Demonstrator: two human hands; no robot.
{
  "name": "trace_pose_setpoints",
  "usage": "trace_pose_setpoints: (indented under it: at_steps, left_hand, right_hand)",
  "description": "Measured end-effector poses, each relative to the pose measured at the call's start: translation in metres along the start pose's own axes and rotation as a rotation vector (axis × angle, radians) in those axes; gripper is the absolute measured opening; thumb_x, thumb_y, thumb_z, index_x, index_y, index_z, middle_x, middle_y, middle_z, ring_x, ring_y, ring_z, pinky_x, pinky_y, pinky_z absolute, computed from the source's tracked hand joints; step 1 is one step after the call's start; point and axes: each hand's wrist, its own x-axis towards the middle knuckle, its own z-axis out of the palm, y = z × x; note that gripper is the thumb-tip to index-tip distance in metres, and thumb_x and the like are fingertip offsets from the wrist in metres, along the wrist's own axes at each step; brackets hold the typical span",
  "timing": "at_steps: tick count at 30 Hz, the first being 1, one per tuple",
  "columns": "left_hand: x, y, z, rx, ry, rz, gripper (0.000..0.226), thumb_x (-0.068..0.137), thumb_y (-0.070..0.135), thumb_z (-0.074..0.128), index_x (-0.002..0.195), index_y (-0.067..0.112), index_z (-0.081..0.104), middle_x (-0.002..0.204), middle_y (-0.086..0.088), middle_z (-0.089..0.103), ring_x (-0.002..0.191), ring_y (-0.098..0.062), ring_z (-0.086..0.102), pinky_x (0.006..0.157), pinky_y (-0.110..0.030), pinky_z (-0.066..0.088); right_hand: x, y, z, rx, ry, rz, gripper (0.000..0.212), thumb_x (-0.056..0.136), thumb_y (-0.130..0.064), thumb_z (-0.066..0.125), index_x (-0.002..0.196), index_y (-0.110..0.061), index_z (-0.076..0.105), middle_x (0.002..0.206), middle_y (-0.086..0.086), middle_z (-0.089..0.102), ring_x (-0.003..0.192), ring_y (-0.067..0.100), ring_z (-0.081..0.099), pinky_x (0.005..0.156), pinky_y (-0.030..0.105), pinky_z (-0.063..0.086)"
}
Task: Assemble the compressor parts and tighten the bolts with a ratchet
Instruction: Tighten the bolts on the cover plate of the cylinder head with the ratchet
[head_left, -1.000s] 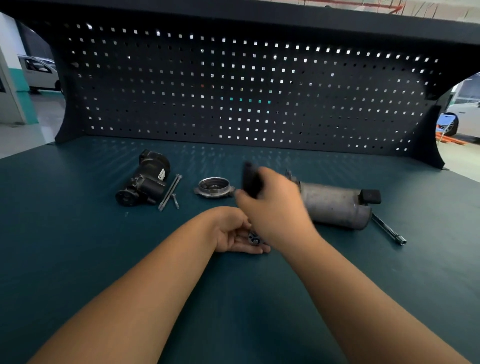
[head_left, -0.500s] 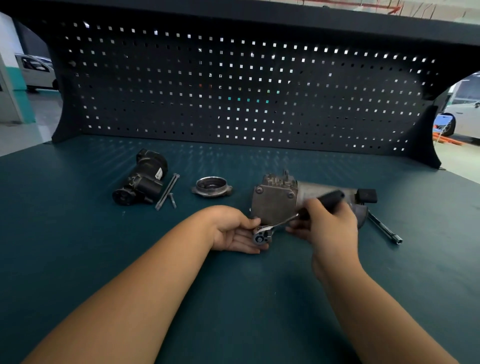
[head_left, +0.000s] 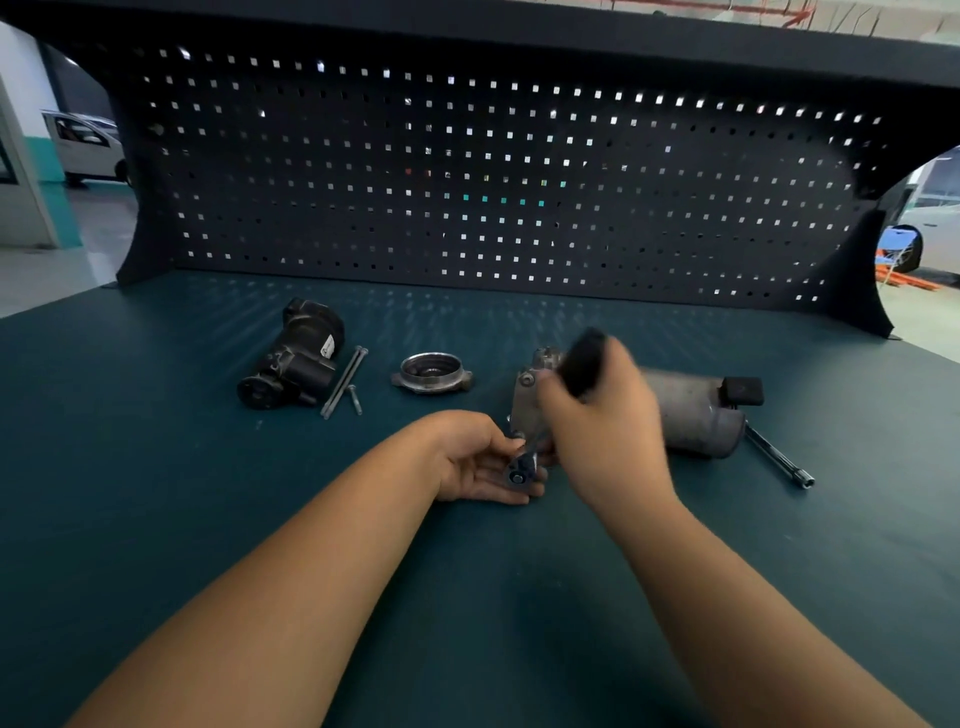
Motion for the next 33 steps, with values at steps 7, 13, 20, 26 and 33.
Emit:
trace_pose_setpoints:
  at_steps: [7,13,20,26,33]
  left_hand:
    - [-0.001,-0.005,0.005,-0.082,0.104,0.203,0.040,0.101,0.012,0.023,0.074,0.009,0.052,0.047,-0.001,0.065,0.049,-0.010,0.067,0.054,-0.024,0.055]
    - [0.003,-0.003,-0.003,-0.027,-0.049,0.005,0.024,0.098,0.013,0.040,0.090,-0.002,0.057,0.086,-0.017,0.072,0.108,-0.030,0.058,0.077,-0.032,0.051]
    - [0.004,-0.004,-0.004,-0.061,-0.063,0.008,0.019,0.097,0.011,0.043,0.091,-0.003,0.055,0.087,-0.018,0.070,0.104,-0.033,0.058,0.070,-0.034,0.054]
    - [0.002,-0.003,0.000,-0.045,-0.055,0.012,0.023,0.098,0.011,0.041,0.084,-0.002,0.055,0.062,-0.012,0.069,0.108,-0.032,0.058,0.078,-0.034,0.051]
    - [-0.010,-0.005,0.006,-0.093,0.084,0.196,0.036,0.101,0.014,0.028,0.084,-0.001,0.056,0.056,-0.014,0.067,0.061,-0.026,0.069,0.063,-0.033,0.056]
  right_hand:
    - [0.008,-0.023,0.025,-0.360,-0.361,-0.341,0.029,0.092,-0.030,0.055,0.074,-0.026,0.031,0.074,-0.012,0.039,0.073,0.015,0.042,0.052,0.022,0.028]
    - [-0.006,0.016,-0.006,0.398,0.164,0.337,0.009,0.088,-0.011,0.050,0.079,-0.012,0.048,0.056,0.000,0.056,0.047,0.015,0.056,0.051,0.030,0.048]
    - [-0.023,0.035,-0.011,1.041,0.440,0.844,0.009,0.094,-0.006,0.043,0.085,-0.005,0.045,0.075,0.011,0.045,0.060,0.021,0.055,0.046,0.031,0.052]
    - [-0.011,0.016,-0.002,0.437,0.210,0.381,0.008,0.086,-0.009,0.050,0.080,-0.013,0.051,0.061,0.002,0.058,0.047,0.011,0.056,0.057,0.032,0.053]
    - [0.003,-0.024,0.030,-0.346,-0.366,-0.201,0.017,0.085,-0.027,0.061,0.075,-0.026,0.046,0.077,-0.004,0.058,0.077,0.020,0.055,0.060,0.031,0.042]
